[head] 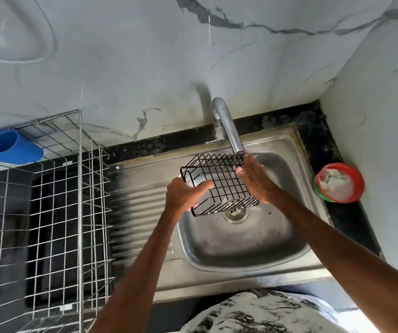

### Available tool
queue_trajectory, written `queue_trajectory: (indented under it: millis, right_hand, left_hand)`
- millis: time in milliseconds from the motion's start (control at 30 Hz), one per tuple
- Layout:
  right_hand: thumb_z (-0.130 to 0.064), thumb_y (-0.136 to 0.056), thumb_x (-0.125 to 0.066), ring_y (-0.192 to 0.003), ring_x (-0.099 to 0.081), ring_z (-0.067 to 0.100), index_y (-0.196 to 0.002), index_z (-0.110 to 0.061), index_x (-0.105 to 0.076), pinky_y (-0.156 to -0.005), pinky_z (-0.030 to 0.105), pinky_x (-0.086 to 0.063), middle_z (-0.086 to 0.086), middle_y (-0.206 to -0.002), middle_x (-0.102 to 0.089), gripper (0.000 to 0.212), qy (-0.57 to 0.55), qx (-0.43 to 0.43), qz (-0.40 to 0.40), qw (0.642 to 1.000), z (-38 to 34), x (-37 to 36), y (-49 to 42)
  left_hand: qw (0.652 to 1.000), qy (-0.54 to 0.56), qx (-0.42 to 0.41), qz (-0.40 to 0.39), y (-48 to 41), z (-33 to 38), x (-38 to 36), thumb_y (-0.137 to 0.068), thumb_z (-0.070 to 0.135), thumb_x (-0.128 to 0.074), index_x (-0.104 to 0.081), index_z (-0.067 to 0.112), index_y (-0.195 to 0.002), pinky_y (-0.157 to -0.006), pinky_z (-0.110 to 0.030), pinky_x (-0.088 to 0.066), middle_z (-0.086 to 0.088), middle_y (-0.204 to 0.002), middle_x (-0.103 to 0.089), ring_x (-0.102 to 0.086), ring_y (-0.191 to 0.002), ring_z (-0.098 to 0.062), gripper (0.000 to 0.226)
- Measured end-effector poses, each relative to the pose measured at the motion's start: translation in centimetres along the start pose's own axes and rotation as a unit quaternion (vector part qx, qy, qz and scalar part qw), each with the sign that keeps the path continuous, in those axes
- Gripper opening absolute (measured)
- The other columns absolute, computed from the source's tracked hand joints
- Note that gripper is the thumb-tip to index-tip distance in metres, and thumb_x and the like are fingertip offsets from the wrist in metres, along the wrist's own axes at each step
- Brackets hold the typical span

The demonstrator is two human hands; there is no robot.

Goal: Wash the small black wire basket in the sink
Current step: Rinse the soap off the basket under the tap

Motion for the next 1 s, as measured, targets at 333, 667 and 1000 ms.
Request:
queue_trajectory:
  millis: [333, 667, 1000]
  right_hand:
    - [-0.057, -0.101, -0.004, -0.155, -0.007, 0.026, -0.16, -0.012, -0.008, -0.127, 0.045, 0.001, 0.009, -0.169, -0.005, 0.074, -0.046, 0.134, 0.019, 0.99, -10.0, 0.9, 1.3]
    - [-0.074, -0.09, 0.011, -0.153, 0.023, 0.02, -0.159, -0.017, 0.016, -0.125, 0.054, 0.002, 0.005, -0.166, 0.023, 0.09, 0.055, 0.065, 0.042, 0.996, -4.9, -0.4, 1.7]
    - [-0.063, -0.1, -0.004, -0.157, 0.005, 0.015, -0.162, -0.013, 0.0, -0.127, 0.046, -0.007, 0.003, -0.17, 0.005, 0.08, 0.065, 0.145, 0.071, 0.985, -5.4, -0.4, 4.4]
  left_hand:
    - [0.999, -0.037, -0.008, 0.003, -0.1, 0.6, -0.1, -0.065, 0.072, -0.082, -0.07, 0.002, -0.072, -0.065, -0.032, -0.063, -0.003, -0.058, -0.072, -0.074, -0.062, -0.016, 0.071]
    - [0.999, 0.042, 0.018, -0.017, 0.4, 0.6, -0.5, -0.074, 0.053, -0.087, -0.064, 0.004, -0.07, -0.064, -0.048, -0.066, -0.007, -0.06, -0.067, -0.075, -0.055, -0.021, 0.054]
    - [0.982, 0.139, 0.112, -0.055, 0.6, -1.0, 0.2, -0.066, 0.053, -0.093, -0.06, -0.004, -0.113, -0.058, -0.051, -0.065, -0.019, -0.109, -0.071, -0.077, -0.061, -0.034, 0.081]
Point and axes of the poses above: each hand's wrist, its own y-axis away from the middle knuckle, its own x-axis out of the back of the hand, z = x × y, the point moved 10 cm from there along -y, towards the middle knuckle
